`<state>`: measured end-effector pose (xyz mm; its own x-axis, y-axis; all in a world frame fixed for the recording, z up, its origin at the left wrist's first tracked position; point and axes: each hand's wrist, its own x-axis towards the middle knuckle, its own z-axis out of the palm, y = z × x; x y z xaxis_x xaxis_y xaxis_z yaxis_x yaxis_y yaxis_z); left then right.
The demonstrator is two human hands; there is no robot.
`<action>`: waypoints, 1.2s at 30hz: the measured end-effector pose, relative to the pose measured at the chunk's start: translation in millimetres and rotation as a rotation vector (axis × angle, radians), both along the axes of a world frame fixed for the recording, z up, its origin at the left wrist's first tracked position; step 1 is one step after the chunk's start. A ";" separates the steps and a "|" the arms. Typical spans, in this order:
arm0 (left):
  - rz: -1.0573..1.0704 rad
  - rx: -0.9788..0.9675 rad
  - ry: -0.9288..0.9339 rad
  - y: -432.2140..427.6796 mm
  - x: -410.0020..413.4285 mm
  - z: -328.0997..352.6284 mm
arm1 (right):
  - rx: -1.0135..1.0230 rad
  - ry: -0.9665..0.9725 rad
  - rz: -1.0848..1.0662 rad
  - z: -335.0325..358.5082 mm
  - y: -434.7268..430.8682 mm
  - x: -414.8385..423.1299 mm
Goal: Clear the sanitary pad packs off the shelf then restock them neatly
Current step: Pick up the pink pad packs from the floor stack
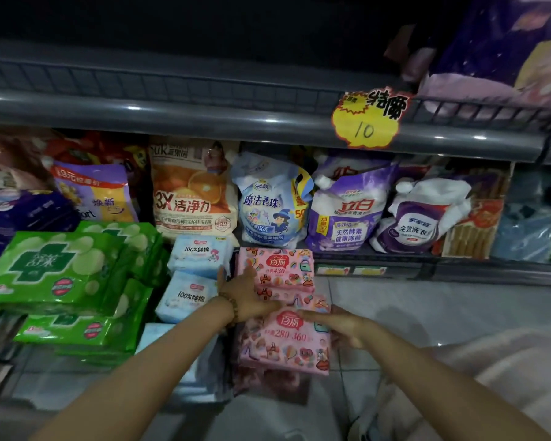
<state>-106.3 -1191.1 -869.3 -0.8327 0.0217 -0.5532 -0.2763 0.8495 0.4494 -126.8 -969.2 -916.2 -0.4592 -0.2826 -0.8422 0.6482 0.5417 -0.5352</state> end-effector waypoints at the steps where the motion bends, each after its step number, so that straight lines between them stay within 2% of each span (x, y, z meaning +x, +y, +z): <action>1: 0.014 0.024 0.018 1.9 -1.0 4.7 | -0.005 0.026 0.016 9.9 4.4 -2.4; 4: 0.108 0.200 0.120 6.7 -3.0 28.0 | -0.026 0.148 0.022 50.7 21.0 -13.2; 7: 0.306 0.388 0.328 19.4 -4.7 66.2 | -0.076 0.298 -0.031 102.8 38.4 -29.4; 9: 0.375 0.431 0.419 28.2 -8.8 99.0 | -0.122 0.405 -0.054 141.0 47.4 -36.3; 12: 0.274 0.377 0.350 36.3 -16.8 148.6 | -0.175 0.562 -0.140 195.3 54.8 -39.8; 15: 0.174 0.493 0.345 41.6 -24.6 190.5 | -0.224 0.708 -0.210 243.3 57.5 -43.1; 21: 0.199 0.662 0.657 41.2 -61.6 268.1 | -0.243 1.066 -0.234 335.3 53.4 -73.7; 25: 0.194 0.759 0.815 36.0 -112.4 300.5 | -0.353 1.230 -0.298 361.8 38.3 -120.9; 29: 0.170 0.729 0.892 17.7 -185.1 295.0 | -0.415 1.292 -0.304 351.0 14.5 -189.1; 31: 0.100 0.628 0.879 5.3 -220.3 283.6 | -0.391 1.322 -0.270 331.6 2.9 -224.4; 33: -0.022 0.466 0.847 -4.7 -250.3 270.3 | -0.314 1.387 -0.179 307.0 -2.8 -256.0; 36: -0.142 0.382 0.796 -11.6 -287.3 249.6 | -0.111 1.570 -0.080 284.0 -0.6 -294.0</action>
